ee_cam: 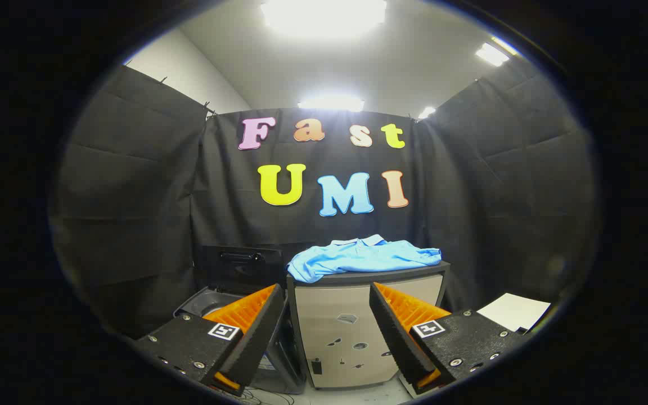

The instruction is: Put the clothes into the washing machine and then close the washing machine lid.

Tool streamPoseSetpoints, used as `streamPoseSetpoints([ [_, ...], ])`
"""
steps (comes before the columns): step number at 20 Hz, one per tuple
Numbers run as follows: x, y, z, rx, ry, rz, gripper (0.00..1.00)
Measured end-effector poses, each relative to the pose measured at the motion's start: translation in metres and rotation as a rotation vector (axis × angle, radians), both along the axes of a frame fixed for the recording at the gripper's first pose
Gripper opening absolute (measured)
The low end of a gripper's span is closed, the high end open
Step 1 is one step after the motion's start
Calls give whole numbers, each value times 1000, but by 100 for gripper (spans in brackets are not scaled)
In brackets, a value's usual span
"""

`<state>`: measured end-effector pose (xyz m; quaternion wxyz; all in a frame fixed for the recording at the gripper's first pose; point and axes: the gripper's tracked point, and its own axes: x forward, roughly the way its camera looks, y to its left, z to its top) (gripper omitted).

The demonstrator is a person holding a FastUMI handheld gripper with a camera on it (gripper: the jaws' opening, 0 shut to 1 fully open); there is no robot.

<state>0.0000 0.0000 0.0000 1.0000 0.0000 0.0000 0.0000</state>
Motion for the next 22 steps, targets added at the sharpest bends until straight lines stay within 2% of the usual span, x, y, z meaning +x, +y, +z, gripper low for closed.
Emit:
streamPoseSetpoints([
  [22, 5, 6, -4, -4, 6, -31, 96],
])
